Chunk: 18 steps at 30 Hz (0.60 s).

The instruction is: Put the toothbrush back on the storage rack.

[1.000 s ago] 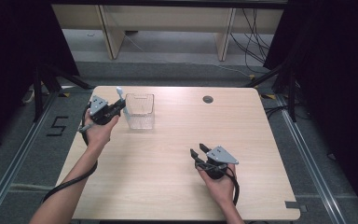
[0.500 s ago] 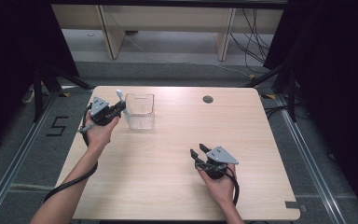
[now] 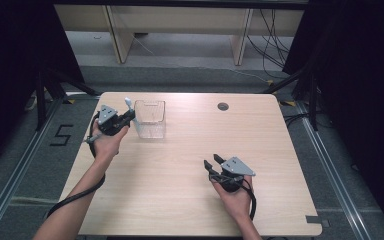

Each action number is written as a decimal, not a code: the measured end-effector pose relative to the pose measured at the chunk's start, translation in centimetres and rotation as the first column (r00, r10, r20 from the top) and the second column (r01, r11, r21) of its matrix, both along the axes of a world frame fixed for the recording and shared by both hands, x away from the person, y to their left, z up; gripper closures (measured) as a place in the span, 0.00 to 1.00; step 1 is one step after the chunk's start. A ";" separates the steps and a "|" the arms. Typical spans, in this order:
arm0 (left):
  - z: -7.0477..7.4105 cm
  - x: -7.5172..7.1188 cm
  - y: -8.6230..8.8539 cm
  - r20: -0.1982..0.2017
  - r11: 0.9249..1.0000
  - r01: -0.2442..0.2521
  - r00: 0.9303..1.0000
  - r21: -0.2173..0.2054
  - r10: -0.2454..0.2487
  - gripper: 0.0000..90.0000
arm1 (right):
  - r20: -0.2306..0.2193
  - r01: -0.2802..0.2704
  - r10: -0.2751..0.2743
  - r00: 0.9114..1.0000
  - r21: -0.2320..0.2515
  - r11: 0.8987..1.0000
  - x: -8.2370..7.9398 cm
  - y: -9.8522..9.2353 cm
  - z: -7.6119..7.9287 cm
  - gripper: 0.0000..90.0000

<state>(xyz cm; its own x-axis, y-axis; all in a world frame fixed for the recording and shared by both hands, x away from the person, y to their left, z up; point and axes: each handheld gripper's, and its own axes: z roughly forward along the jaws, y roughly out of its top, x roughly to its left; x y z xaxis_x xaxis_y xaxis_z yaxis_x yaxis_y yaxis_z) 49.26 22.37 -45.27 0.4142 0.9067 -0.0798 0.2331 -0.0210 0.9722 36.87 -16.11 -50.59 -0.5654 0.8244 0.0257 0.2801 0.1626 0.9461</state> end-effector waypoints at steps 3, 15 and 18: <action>-0.1 0.0 0.0 -0.007 1.000 -0.002 1.000 0.002 0.002 0.93 | 0.003 -0.001 0.001 1.000 -0.002 1.000 0.0 0.0 0.0 0.61; -0.4 0.2 0.0 -0.027 1.000 -0.006 1.000 0.005 0.006 0.93 | -0.007 0.003 -0.003 1.000 -0.010 1.000 -0.1 0.0 0.0 0.61; -0.5 0.3 0.0 -0.031 1.000 -0.007 0.999 0.004 0.008 0.93 | -0.008 0.004 -0.004 1.000 -0.010 1.000 -0.1 0.0 0.0 0.61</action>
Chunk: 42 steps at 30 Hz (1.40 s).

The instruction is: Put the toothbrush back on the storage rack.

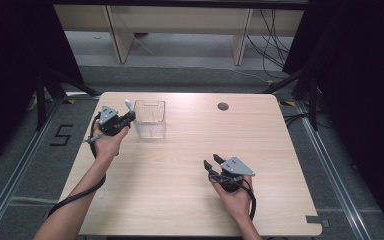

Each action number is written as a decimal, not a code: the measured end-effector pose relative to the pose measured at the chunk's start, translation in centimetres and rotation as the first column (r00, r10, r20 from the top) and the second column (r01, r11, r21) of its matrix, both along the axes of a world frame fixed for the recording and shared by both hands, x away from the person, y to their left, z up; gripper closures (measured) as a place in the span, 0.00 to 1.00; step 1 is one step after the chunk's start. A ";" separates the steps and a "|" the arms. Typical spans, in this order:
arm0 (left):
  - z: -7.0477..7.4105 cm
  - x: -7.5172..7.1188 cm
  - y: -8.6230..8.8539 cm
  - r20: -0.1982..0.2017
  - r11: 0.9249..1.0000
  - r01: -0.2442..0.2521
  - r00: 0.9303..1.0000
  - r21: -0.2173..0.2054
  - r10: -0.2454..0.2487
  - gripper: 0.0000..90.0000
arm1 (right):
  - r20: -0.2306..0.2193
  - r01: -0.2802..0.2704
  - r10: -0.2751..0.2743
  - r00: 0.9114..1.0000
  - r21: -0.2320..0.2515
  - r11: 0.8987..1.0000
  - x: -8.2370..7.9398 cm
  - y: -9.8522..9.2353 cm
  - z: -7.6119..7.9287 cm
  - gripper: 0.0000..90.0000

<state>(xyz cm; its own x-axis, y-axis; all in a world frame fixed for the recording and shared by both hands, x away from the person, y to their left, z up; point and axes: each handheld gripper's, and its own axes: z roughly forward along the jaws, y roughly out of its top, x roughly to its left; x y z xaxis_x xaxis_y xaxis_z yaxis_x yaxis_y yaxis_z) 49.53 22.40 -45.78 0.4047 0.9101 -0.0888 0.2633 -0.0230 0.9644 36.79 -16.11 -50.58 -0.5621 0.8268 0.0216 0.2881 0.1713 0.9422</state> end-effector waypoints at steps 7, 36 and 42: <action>-0.2 0.1 0.0 -0.014 1.000 -0.001 1.000 0.002 0.001 0.93 | 0.000 -0.001 0.001 1.000 -0.002 1.000 0.0 0.0 0.0 0.61; -0.4 0.2 -0.1 -0.033 1.000 -0.003 0.999 -0.001 0.003 0.92 | 0.016 0.002 -0.001 1.000 -0.020 1.000 0.1 -0.1 -0.1 0.61; -0.3 0.2 -0.1 -0.036 1.000 -0.010 0.999 0.007 0.010 0.91 | 0.029 -0.005 0.006 1.000 -0.014 1.000 0.2 -0.1 -0.1 0.61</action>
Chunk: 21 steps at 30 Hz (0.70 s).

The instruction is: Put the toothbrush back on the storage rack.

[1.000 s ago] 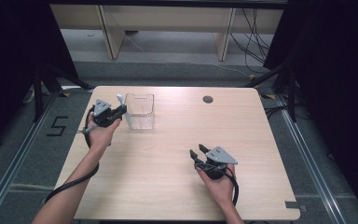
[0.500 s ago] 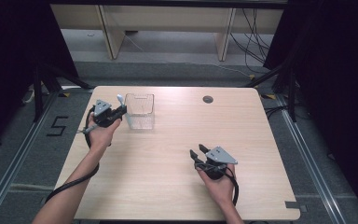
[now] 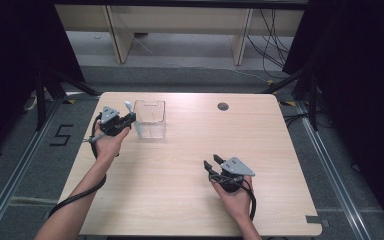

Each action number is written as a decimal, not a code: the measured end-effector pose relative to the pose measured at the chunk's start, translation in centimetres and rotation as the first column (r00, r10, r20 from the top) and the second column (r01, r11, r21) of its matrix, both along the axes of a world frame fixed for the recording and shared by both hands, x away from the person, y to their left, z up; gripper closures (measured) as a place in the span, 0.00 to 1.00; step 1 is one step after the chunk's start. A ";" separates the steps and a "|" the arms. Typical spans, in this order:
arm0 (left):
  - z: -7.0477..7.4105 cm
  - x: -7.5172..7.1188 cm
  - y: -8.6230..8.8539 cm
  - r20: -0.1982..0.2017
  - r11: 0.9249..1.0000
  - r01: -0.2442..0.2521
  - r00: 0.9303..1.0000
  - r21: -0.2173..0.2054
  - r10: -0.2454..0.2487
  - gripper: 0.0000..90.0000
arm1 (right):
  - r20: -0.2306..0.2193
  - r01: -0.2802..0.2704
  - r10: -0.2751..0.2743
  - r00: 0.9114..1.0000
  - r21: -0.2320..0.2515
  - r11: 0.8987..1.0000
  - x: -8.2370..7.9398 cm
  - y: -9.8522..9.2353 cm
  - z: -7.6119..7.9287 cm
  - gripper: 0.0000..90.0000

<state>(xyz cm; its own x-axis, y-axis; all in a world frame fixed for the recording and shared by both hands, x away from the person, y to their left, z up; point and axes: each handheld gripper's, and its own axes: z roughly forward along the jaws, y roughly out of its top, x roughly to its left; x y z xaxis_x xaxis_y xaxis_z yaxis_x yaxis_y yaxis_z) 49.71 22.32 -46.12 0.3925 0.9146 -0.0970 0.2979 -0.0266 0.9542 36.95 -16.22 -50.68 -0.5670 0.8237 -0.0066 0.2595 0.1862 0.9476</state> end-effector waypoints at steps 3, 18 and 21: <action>0.0 0.0 0.0 0.000 1.000 -0.002 1.000 -0.006 0.002 0.91 | -0.006 0.003 -0.003 1.000 -0.001 1.000 0.0 0.0 0.0 0.61; -0.1 -0.2 0.4 -0.002 1.000 -0.015 1.000 -0.016 0.015 0.87 | -0.046 0.006 -0.005 0.999 0.017 1.000 -0.2 0.2 -0.1 0.61; 0.0 -0.4 0.4 0.001 1.000 -0.017 1.000 -0.018 0.017 0.85 | -0.053 0.007 -0.006 0.999 0.024 1.000 -0.2 0.2 -0.1 0.60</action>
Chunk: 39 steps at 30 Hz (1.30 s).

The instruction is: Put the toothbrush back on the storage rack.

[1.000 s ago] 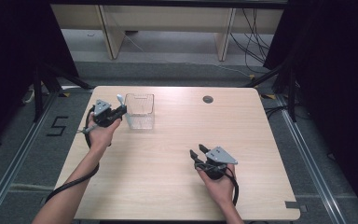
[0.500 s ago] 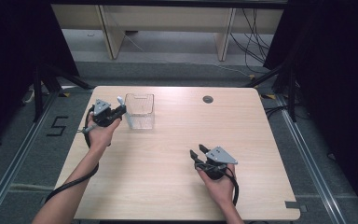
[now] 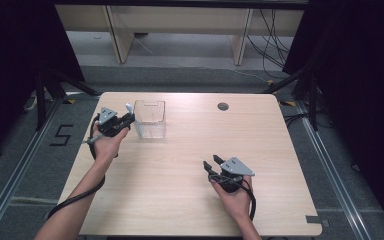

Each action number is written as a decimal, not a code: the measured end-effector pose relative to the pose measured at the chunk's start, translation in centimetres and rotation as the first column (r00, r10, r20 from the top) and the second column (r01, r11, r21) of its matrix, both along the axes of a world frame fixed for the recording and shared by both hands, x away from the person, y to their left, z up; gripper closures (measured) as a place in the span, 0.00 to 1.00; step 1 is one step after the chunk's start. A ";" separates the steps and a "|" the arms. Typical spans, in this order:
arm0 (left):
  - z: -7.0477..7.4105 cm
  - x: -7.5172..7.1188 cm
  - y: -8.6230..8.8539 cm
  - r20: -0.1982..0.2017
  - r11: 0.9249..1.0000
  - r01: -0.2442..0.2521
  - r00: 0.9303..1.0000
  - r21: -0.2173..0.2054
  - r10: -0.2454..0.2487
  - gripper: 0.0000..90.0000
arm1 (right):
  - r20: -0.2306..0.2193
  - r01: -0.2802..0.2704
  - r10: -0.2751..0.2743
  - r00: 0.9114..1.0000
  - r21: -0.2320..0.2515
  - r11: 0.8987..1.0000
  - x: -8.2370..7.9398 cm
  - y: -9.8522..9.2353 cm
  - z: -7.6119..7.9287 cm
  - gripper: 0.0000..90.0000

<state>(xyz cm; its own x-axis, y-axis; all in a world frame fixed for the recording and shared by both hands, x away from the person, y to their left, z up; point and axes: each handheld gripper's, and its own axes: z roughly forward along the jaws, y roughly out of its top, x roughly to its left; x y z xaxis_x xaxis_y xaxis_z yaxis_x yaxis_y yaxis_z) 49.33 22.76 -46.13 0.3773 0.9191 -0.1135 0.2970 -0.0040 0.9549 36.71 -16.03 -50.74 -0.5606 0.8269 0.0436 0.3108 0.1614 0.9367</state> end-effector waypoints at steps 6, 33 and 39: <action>0.3 -0.3 0.1 0.007 1.000 -0.002 1.000 -0.003 0.002 0.82 | 0.009 -0.003 0.003 1.000 -0.003 1.000 0.1 0.0 -0.1 0.60; 0.3 -2.0 0.2 0.013 1.000 0.012 1.000 0.009 -0.012 0.72 | -0.008 0.000 0.000 1.000 0.005 1.000 0.0 0.0 0.0 0.60; 0.2 -2.4 0.3 0.016 1.000 0.014 1.000 0.009 -0.014 0.70 | 0.001 -0.002 0.002 1.000 -0.003 1.000 0.0 0.0 0.0 0.60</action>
<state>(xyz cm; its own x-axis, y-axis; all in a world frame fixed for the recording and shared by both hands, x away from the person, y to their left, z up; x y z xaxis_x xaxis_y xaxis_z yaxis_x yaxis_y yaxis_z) 46.89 23.07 -45.92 0.3916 0.9147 -0.0996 0.2817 -0.0161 0.9594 36.73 -16.06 -50.72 -0.5621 0.8261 0.0408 0.3096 0.1644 0.9365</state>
